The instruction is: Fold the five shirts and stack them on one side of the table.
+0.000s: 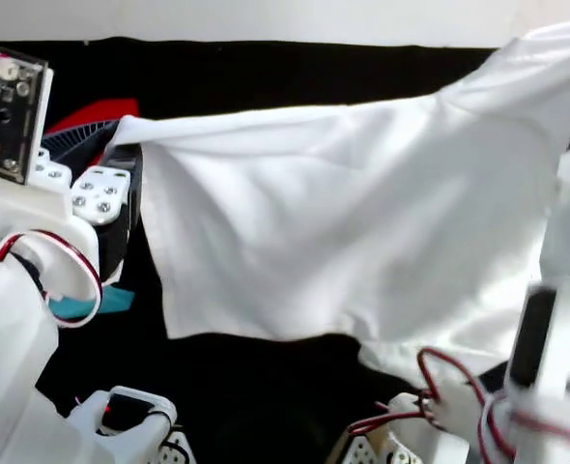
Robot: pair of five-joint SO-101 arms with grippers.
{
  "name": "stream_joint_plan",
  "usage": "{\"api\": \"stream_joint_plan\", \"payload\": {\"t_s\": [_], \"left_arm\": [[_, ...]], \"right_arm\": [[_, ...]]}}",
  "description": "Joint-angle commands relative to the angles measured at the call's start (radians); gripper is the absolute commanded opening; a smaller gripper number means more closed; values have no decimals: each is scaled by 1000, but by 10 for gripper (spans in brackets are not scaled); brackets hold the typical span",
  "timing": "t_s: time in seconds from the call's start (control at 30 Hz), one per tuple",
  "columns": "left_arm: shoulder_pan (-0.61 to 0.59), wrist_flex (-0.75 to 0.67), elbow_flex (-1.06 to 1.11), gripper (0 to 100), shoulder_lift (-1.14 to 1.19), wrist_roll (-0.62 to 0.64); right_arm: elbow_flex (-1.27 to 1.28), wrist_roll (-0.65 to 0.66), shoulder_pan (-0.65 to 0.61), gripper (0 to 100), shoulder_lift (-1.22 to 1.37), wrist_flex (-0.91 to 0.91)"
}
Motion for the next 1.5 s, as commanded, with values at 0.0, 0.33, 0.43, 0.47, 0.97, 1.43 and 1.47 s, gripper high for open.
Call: {"api": "stream_joint_plan", "payload": {"t_s": [0.0, 0.33, 0.43, 0.47, 0.97, 1.43, 1.47], "left_arm": [[-8, 14, -19, 9, -44, -6], [-8, 57, -16, 9, -179, -6], [-8, 57, -16, 9, -179, -6], [-8, 57, -15, 9, -179, -6], [-133, -390, 869, 9, -147, -25], [-243, -626, 481, 9, 696, -114], [-246, -626, 443, 9, 754, -114]], "right_arm": [[-8, 12, 15, 6, -85, -21], [-7, 8, 13, 6, -191, 27], [27, 6, 12, 6, -183, 35], [51, 6, 2, 6, -179, 31], [759, 5, -242, 6, 163, -208], [720, 8, -265, 6, 625, -518], [723, 6, -265, 6, 648, -516]]}}
